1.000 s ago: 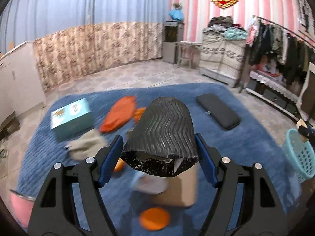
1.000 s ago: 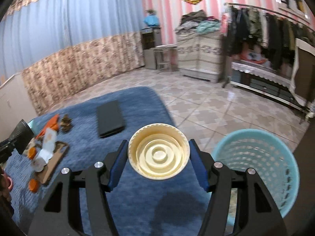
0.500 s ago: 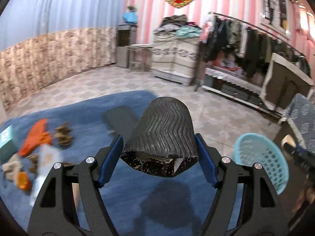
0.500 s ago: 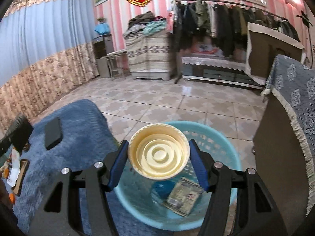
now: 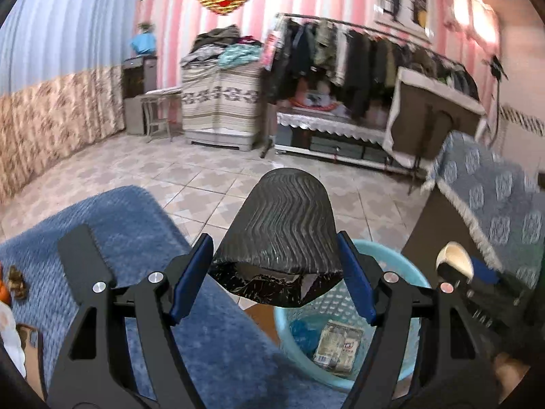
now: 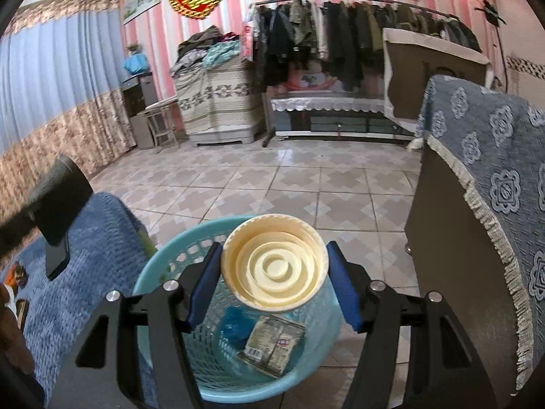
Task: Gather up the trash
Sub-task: 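Open the left tool dropping the black cover while the right tool drops the cream bowl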
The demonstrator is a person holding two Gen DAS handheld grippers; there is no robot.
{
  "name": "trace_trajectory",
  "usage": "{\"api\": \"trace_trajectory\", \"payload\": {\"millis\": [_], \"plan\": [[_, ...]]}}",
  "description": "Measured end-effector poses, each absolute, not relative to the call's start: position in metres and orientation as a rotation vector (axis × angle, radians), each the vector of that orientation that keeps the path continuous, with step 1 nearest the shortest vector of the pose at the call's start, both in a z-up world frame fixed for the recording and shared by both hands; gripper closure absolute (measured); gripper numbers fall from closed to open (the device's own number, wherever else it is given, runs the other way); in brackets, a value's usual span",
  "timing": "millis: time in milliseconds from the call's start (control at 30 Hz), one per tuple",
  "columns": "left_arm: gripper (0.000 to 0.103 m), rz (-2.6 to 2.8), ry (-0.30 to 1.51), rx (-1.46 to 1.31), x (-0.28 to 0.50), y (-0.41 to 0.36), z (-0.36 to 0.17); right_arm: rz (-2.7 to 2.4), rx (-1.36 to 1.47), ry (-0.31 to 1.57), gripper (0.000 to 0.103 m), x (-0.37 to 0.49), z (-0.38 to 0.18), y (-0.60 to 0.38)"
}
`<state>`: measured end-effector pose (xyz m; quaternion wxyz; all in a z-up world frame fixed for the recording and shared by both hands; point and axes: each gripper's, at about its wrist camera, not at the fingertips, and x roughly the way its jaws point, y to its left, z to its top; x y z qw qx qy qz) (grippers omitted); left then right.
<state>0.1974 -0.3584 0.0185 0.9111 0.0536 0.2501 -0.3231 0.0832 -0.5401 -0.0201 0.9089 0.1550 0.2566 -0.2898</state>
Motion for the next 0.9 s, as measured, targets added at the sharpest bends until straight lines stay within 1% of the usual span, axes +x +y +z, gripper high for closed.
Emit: {"api": "trace_trajectory", "payload": {"millis": [267, 567, 600, 633, 700, 800, 900], "plan": [[0.032, -0.719, 0.577, 0.176, 0.196, -0.404, -0.020, -0.619, 0.370, 0.535, 0.042, 0.080, -0.032, -0.557], [0.031, -0.758, 0.617, 0.205, 0.195, -0.420, -0.045, -0.630, 0.415, 0.562, 0.042, 0.079, -0.045, -0.569], [0.029, -0.760, 0.623, 0.197, 0.197, -0.422, -0.046, -0.629, 0.415, 0.565, 0.042, 0.080, -0.046, -0.570], [0.022, -0.755, 0.622, 0.195, 0.198, -0.421, -0.045, -0.628, 0.414, 0.565, 0.042, 0.081, -0.046, -0.569], [0.015, -0.729, 0.601, 0.189, 0.200, -0.416, -0.042, -0.621, 0.408, 0.567, 0.042, 0.082, -0.045, -0.566], [0.012, -0.693, 0.585, 0.189, 0.206, -0.408, -0.035, -0.608, 0.396, 0.572, 0.042, 0.089, -0.045, -0.560], [0.007, -0.643, 0.555, 0.185, 0.212, -0.393, -0.028, -0.590, 0.391, 0.578, 0.042, 0.099, -0.047, -0.553]]}}
